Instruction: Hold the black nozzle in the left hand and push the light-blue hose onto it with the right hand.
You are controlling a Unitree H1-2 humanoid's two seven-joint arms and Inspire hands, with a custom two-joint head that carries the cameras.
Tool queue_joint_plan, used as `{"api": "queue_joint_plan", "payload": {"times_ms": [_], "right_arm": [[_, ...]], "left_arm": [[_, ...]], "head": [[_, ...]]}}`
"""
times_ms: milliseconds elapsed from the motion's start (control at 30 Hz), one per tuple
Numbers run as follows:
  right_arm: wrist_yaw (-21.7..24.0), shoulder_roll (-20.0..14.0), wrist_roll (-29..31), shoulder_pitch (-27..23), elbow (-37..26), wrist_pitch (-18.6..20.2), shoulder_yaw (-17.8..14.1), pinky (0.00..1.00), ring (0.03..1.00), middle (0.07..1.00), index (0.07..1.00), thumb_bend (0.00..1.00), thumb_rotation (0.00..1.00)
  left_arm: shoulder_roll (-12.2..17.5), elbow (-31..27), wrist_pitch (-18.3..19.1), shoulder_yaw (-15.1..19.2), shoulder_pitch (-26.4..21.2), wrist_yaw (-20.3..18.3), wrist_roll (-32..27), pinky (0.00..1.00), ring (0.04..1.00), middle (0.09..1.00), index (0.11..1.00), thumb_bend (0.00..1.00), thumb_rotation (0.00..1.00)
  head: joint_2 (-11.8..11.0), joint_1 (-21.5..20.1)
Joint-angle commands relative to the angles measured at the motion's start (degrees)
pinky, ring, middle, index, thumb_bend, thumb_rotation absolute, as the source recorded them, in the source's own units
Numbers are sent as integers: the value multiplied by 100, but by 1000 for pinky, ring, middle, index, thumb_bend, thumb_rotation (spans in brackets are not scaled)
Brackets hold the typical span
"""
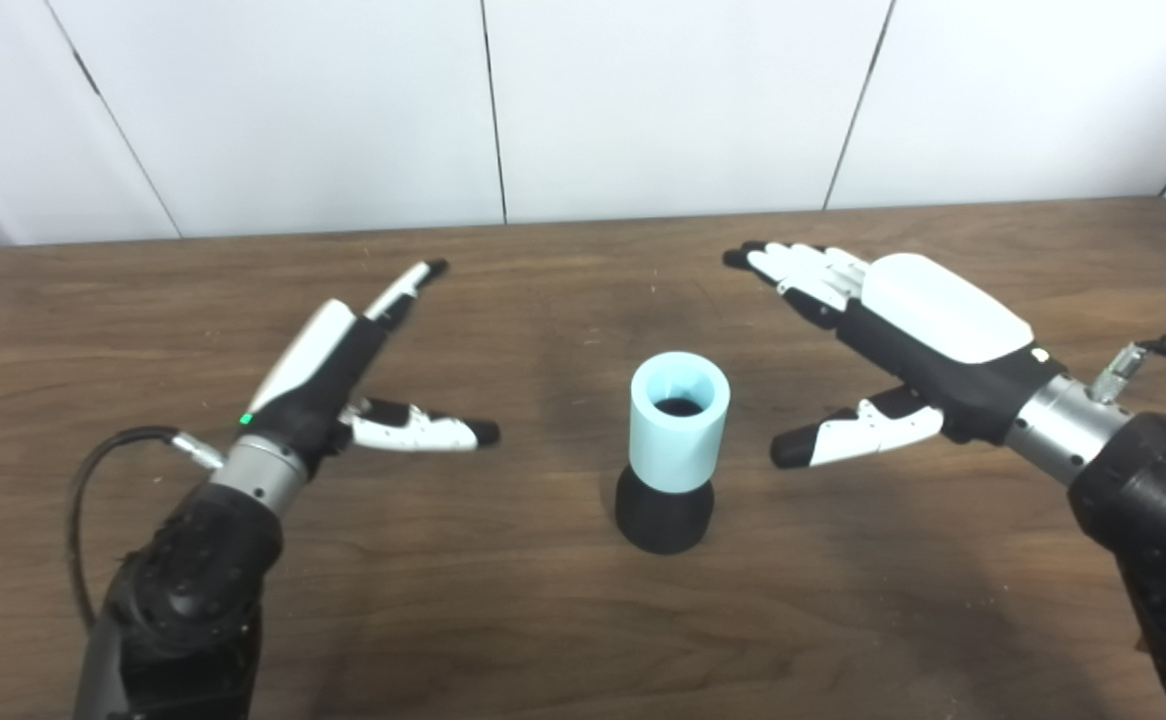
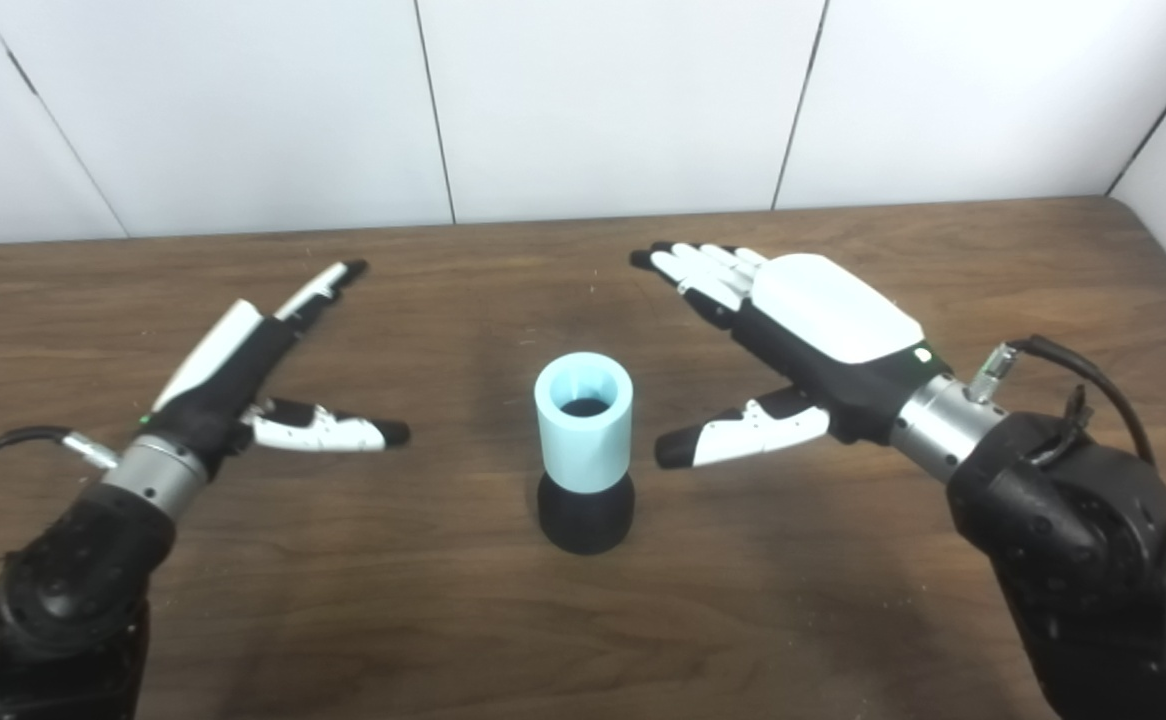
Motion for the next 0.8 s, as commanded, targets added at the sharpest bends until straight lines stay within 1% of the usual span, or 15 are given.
{"api": "queue_joint_plan", "payload": {"times_ms": [0, 100, 167, 233, 367, 433, 500, 533, 633, 733, 767], "right_arm": [[-271, -47, 286, -7, 87, -32, -163, 997, 1000, 1000, 996, 649, 1000], [-346, 232, 852, 184, 243, 509, -344, 999, 1000, 1000, 999, 656, 1000], [-476, 375, 943, 326, 299, 705, -377, 988, 1000, 1000, 1000, 665, 1000], [-628, 439, 927, 432, 345, 722, -360, 979, 996, 1000, 1000, 667, 1000], [-1013, 617, 1035, 660, 539, 517, -373, 964, 985, 1000, 1000, 649, 1000], [-1207, 733, 1130, 757, 630, 463, -384, 963, 982, 1000, 1000, 642, 1000], [-1420, 881, 1257, 858, 706, 456, -402, 957, 982, 999, 1000, 599, 1000], [-1551, 1003, 1336, 915, 750, 471, -427, 955, 982, 999, 1000, 586, 1000], [-1905, 1366, 1545, 1045, 869, 484, -493, 938, 983, 992, 1000, 499, 1000], [-2203, 1728, 1875, 1163, 1011, 406, -555, 912, 984, 994, 1000, 512, 1000], [-2289, 1854, 2038, 1199, 1075, 363, -599, 922, 987, 992, 1000, 525, 1000]], "left_arm": [[-93, -195, -70, 110, -3, 356, -129, 916, 947, 941, 930, 865, 265], [-161, -127, -154, 271, 206, 620, -341, 895, 921, 920, 912, 843, 243], [-170, -73, -162, 386, 339, 669, -639, 914, 916, 918, 906, 829, 231], [-141, -39, -144, 446, 434, 687, -869, 929, 923, 922, 905, 818, 227], [-97, 12, -189, 485, 633, 821, -1046, 913, 921, 925, 913, 768, 269], [-122, 43, -282, 479, 738, 947, -1117, 909, 919, 925, 929, 741, 323], [-155, 88, -420, 472, 841, 1085, -1173, 899, 914, 924, 952, 705, 396], [-184, 122, -514, 476, 898, 1171, -1211, 896, 912, 924, 958, 695, 421], [-274, 222, -740, 493, 1028, 1392, -1329, 888, 909, 924, 968, 662, 514], [-389, 294, -819, 479, 1152, 1551, -1414, 877, 907, 927, 960, 605, 648], [-446, 314, -799, 475, 1185, 1592, -1474, 882, 912, 927, 958, 571, 736]], "head": [[8, -4], [23, 13], [28, 4], [39, 5], [66, 13], [59, 18], [71, 6], [81, 5], [90, 25], [102, 20], [108, 9]]}}
